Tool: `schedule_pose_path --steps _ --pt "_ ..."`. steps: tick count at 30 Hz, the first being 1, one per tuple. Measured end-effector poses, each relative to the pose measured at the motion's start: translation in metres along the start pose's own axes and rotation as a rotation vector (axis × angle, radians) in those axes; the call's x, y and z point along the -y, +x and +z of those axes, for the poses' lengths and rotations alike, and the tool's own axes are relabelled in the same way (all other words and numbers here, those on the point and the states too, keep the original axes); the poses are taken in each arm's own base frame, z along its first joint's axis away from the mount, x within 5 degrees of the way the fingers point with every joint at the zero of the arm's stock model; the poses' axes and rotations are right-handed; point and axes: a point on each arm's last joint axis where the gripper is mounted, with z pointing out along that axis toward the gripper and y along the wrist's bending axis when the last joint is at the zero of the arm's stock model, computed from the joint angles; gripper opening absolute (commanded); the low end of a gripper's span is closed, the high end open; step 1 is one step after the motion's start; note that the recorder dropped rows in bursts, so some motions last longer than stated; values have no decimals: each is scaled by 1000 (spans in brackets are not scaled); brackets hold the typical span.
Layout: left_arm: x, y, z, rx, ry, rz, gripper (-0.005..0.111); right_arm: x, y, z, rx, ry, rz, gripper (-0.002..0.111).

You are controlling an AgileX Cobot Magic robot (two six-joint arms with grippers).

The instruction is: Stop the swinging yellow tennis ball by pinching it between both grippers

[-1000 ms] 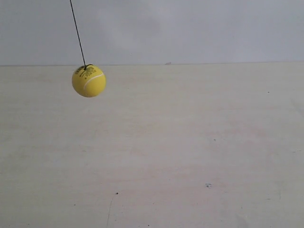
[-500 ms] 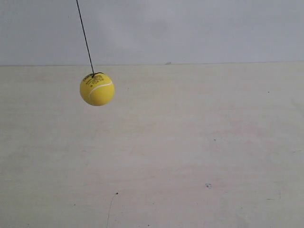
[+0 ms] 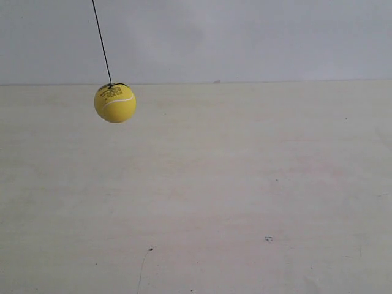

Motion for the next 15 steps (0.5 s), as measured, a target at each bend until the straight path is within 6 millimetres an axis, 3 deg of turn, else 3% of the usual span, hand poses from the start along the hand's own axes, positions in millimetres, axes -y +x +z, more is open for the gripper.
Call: schedule_pose_path --steps 7,10,15 --pt "-15 14 -2 64 -164 -114 5 0 0 0 -2 -1 2 0" --pt "-21 25 -3 -61 -230 -51 5 0 0 0 -2 -1 2 0" --pt "-19 50 -7 -344 -199 59 5 0 0 0 -2 -1 2 0"
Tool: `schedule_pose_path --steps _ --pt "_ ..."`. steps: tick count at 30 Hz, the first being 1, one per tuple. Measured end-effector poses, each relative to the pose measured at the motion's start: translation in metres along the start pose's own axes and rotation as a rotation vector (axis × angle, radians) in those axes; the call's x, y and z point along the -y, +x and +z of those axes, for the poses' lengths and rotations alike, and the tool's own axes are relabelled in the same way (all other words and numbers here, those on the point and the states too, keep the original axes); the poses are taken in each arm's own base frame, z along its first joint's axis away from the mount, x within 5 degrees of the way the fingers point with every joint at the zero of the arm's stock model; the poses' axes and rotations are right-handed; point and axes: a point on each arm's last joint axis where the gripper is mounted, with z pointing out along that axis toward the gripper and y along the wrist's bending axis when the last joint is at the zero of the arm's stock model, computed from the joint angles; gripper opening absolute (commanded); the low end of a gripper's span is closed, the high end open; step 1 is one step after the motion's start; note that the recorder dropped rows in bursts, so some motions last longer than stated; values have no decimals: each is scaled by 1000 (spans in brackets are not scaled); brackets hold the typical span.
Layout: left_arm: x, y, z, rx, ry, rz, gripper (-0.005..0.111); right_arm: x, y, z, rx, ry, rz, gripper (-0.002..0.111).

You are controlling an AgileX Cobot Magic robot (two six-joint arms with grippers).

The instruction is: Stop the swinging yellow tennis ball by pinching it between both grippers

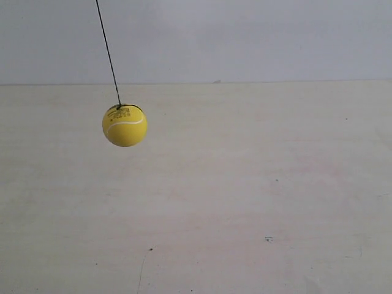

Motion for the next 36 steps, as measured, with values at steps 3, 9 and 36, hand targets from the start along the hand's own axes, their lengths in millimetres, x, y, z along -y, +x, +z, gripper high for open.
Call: schedule_pose_path --steps 3,9,36 --pt "2 12 0 -108 24 26 5 0 0 0 0 0 0 0" --pt "3 17 0 -145 33 25 5 0 0 0 -2 0 0 0" --pt "1 15 0 -132 17 78 5 0 0 0 -2 0 0 0"
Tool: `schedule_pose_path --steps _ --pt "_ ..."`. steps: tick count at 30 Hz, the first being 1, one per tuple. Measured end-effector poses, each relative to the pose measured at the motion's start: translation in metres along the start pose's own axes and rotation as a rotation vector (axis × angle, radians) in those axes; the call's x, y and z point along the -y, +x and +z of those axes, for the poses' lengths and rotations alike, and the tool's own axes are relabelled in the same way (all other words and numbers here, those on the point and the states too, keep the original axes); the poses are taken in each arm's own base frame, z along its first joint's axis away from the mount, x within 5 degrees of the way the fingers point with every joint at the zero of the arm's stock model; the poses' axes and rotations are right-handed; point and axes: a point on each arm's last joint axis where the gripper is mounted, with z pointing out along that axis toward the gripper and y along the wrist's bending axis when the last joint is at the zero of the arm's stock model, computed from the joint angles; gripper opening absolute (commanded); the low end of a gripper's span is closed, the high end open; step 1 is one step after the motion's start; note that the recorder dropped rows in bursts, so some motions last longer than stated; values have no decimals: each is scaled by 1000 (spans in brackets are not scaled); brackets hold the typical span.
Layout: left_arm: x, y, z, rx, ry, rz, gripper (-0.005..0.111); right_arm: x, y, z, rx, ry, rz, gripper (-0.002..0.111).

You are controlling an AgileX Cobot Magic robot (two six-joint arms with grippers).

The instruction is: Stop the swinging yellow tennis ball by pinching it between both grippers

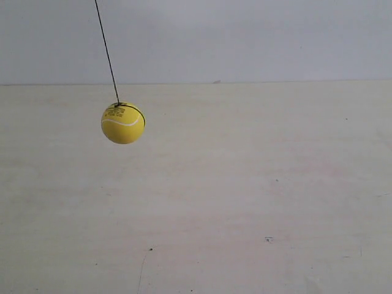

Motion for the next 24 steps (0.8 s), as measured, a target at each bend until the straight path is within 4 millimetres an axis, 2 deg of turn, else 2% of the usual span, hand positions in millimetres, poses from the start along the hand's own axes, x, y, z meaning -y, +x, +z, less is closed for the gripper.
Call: schedule_pose_path --steps 7,24 --pt "-5 1 0 -12 -53 168 5 0 0 0 0 0 0 0" --pt "-5 1 0 -13 -59 184 5 0 0 0 0 0 -2 0"
